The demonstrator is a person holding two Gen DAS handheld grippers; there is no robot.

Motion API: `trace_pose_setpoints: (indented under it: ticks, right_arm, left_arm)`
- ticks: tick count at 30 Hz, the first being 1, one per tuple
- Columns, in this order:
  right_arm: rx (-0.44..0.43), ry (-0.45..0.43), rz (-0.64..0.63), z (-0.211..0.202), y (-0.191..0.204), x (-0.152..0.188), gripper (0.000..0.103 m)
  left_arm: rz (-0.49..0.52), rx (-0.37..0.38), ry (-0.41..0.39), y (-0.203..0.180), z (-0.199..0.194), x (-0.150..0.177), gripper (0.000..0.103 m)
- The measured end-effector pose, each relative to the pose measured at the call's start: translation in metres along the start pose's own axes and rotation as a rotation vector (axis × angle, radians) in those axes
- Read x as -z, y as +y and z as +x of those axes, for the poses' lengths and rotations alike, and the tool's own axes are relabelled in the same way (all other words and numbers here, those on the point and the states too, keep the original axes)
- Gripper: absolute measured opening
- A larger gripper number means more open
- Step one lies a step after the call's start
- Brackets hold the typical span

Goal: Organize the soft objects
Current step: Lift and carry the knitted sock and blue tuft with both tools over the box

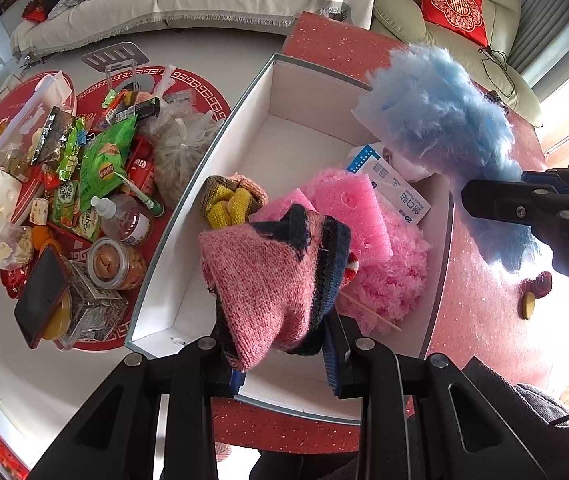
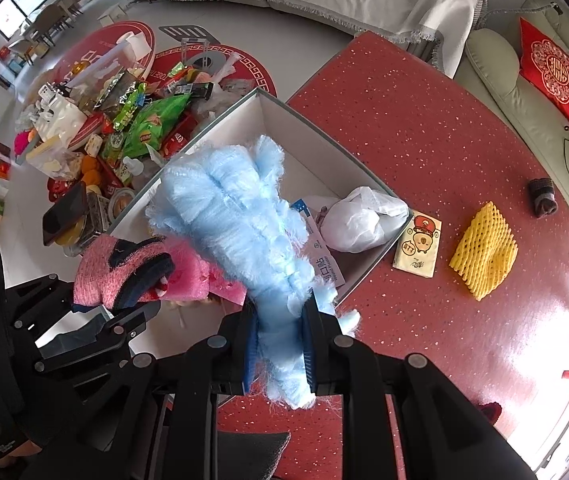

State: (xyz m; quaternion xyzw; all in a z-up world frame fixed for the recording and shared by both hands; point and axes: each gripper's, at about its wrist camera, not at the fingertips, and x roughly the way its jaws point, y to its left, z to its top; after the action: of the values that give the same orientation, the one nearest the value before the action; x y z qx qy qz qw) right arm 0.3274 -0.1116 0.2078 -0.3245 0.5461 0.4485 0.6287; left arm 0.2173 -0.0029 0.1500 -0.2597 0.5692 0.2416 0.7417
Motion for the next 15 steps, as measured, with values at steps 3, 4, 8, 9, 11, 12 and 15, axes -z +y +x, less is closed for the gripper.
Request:
trace_pose_setpoints:
  ticks: [3, 4, 8, 9, 11, 12, 15]
  right_arm:
    - [0.0, -0.001, 0.0, 0.0001, -0.0001, 0.0001, 0.02]
    - [-0.001, -0.001, -0.001, 0.0002, -0.0001, 0.0001, 0.02]
    - [0.0, 0.0, 0.002, 0.0004, -0.0004, -0.0004, 0.023]
    - [-0.001, 0.001, 0.003, 0.0007, -0.0004, -0.0007, 0.023]
    - [-0.002, 0.0, 0.001, 0.0003, -0.0001, -0.0004, 0.023]
    - [-0.003, 0.0, 0.0, 0.0008, 0.0, -0.0007, 0.023]
    - [-0.004, 0.0, -0.002, 0.0024, 0.001, -0.0023, 0.023]
  left_arm:
    - [-0.001, 0.0, 0.001, -0.0001, 0.0001, 0.0002, 0.032]
    - [0.0, -0.001, 0.001, -0.0002, -0.0001, -0.0001, 0.032]
    - [0.0, -0.001, 0.002, -0.0003, 0.0002, 0.0003, 0.032]
    - [0.001, 0.0, 0.002, -0.0003, 0.0003, -0.0001, 0.032]
    - [0.005, -0.002, 0.004, -0.0006, 0.0003, -0.0008, 0.032]
    - [0.006, -0.001, 0.006, -0.0006, 0.0005, -0.0006, 0.032]
    - [0.006, -0.002, 0.008, -0.0007, 0.0006, -0.0011, 0.032]
